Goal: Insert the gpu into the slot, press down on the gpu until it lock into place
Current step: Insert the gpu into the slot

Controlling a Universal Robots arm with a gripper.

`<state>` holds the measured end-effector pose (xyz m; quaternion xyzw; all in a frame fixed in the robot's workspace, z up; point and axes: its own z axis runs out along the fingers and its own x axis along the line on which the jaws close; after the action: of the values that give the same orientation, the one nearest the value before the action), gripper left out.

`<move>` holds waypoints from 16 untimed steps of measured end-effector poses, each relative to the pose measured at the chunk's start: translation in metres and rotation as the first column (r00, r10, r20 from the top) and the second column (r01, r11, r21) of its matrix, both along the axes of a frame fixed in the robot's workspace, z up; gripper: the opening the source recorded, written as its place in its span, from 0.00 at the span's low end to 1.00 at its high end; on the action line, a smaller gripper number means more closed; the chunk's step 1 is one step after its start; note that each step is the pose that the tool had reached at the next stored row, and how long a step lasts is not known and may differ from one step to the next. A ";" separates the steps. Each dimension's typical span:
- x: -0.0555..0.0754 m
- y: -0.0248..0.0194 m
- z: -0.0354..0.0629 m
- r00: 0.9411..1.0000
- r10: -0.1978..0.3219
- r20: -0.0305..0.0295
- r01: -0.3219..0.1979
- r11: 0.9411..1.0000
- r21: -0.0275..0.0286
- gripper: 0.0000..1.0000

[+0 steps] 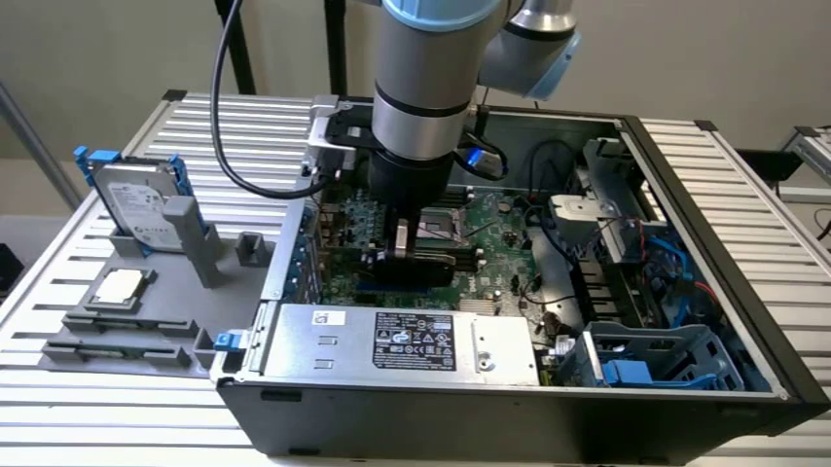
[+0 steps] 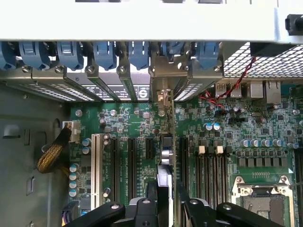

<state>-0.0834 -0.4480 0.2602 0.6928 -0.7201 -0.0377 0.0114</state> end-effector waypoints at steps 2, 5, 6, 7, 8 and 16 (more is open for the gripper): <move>0.000 0.0000 0.0000 1.000 0.000 -0.006 0.000 1.000 0.000 0.26; 0.000 0.0000 -0.0006 1.000 0.000 -0.014 0.000 1.000 0.000 0.26; 0.001 0.0000 -0.0007 1.000 0.000 -0.015 0.000 1.000 0.000 0.26; 0.001 0.0000 -0.0008 1.000 0.000 -0.017 0.000 1.000 0.000 0.26; 0.001 0.0000 -0.0010 1.000 0.000 -0.017 0.000 1.000 0.000 0.26; 0.005 -0.0001 -0.0038 1.000 0.000 -0.026 0.000 1.000 0.000 0.26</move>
<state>-0.0782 -0.4481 0.2564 0.6922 -0.7199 -0.0466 0.0208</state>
